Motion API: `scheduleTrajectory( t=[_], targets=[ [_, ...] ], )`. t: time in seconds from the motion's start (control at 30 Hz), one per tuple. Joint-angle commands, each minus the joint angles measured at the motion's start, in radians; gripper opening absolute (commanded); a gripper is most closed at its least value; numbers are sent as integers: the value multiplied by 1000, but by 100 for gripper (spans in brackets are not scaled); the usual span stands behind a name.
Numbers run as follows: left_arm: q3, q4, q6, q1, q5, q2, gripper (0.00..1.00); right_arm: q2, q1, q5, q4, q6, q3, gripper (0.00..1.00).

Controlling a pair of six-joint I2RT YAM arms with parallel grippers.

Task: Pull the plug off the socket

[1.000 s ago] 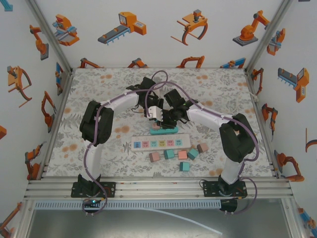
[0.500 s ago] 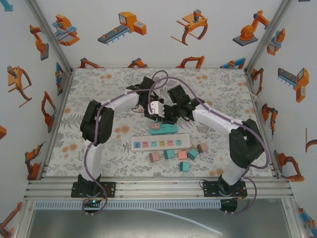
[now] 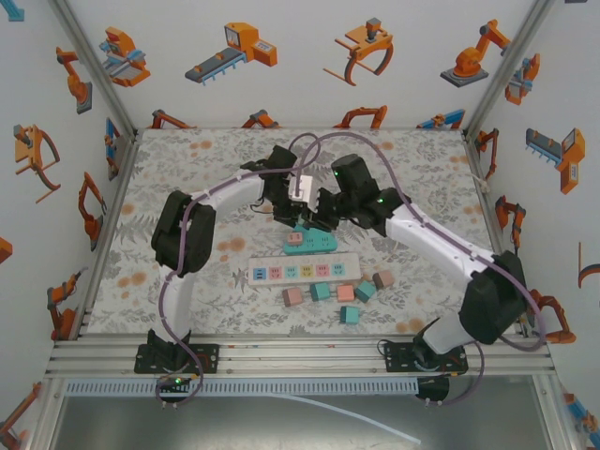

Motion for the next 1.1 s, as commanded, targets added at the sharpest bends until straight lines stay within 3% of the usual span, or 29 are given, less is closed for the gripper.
scheduleTrajectory(
  t=[0.0, 0.23, 0.4, 0.53, 0.7, 0.9, 1.0, 1.07],
  targets=[
    [-37, -61, 56, 4, -143, -9, 49, -135, -2, -26, 82, 301, -39, 11],
    [-53, -56, 65, 4, -128, -114, 53, -332, 22, 88, 110, 834, -104, 2],
    [-113, 14, 72, 6, -75, -224, 55, -473, 167, 293, 121, 1110, -207, 2],
    [-137, 67, 111, 7, 0, -324, 56, -538, 262, 440, 83, 1333, -283, 2],
    [-186, 130, 217, 10, 156, -455, 57, -565, 321, 509, 12, 1551, -358, 1],
    [-326, 199, 512, 11, 355, -657, 61, -596, 364, 536, 96, 1661, -505, 1],
    [-415, 172, 743, 10, 449, -757, 62, -596, 376, 545, 138, 1710, -579, 1],
    [-447, 59, 941, 10, 523, -808, 64, -593, 386, 558, 144, 1739, -618, 1]
  ],
)
